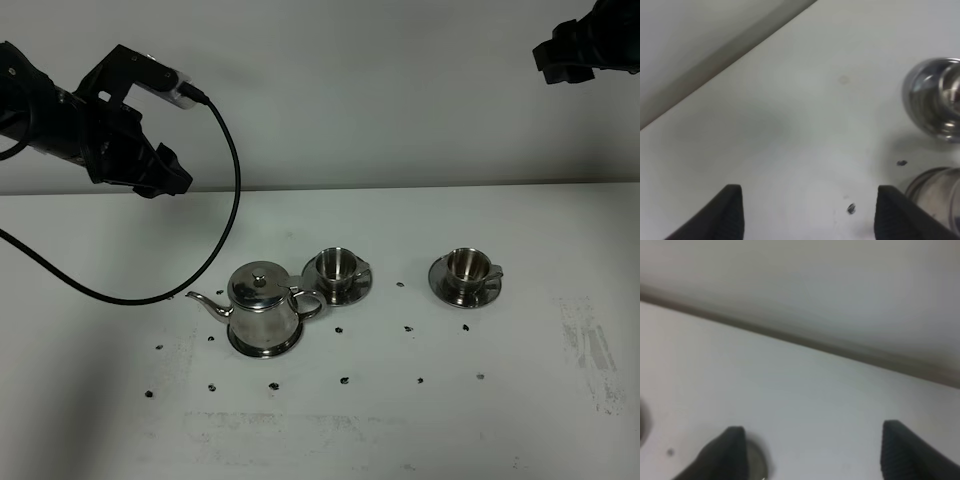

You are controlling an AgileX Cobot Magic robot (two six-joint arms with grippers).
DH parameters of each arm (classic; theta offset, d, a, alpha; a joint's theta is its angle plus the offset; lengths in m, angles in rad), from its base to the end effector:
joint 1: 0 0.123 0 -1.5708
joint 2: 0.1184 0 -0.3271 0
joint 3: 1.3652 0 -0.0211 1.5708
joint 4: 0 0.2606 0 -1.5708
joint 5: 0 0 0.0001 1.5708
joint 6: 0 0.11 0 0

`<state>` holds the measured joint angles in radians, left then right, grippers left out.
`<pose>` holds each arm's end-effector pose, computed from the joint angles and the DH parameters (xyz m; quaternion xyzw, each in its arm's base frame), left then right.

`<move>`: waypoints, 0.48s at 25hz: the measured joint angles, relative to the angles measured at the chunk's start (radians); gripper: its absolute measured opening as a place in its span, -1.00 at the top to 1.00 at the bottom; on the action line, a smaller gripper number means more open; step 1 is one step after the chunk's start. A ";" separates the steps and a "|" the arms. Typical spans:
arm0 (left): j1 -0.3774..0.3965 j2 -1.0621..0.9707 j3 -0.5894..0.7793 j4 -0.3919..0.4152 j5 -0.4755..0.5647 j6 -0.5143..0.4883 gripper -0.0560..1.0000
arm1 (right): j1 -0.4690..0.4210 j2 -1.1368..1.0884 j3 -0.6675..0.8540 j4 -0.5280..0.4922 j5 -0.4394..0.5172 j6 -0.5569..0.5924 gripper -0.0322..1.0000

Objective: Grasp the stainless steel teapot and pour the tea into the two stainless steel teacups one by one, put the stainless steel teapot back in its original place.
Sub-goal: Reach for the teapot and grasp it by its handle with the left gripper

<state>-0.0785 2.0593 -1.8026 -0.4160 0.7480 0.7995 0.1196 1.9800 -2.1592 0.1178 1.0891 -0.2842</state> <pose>0.5109 -0.0705 0.2874 0.3049 0.8806 -0.0592 0.3578 0.4803 0.0693 0.4145 -0.1801 0.9116 0.0283 0.3683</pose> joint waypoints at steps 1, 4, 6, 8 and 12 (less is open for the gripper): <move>0.000 -0.007 0.000 0.016 0.001 -0.012 -0.18 | 0.010 -0.046 0.046 -0.013 -0.008 0.001 -0.09; 0.000 -0.029 0.000 0.059 0.010 -0.044 -0.18 | 0.046 -0.180 0.181 -0.056 -0.039 0.024 -0.07; 0.000 -0.060 0.021 0.074 -0.001 -0.055 -0.18 | 0.062 -0.268 0.281 -0.090 -0.056 0.044 -0.07; 0.000 -0.109 0.081 0.079 -0.038 -0.054 -0.18 | 0.069 -0.364 0.379 -0.109 -0.075 0.068 -0.07; 0.000 -0.222 0.267 0.078 -0.204 -0.017 -0.18 | 0.074 -0.563 0.604 -0.118 -0.136 0.107 -0.06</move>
<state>-0.0785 1.8376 -1.5351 -0.3378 0.5441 0.7828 0.1939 1.4169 -1.5556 0.0000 0.9526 -0.1771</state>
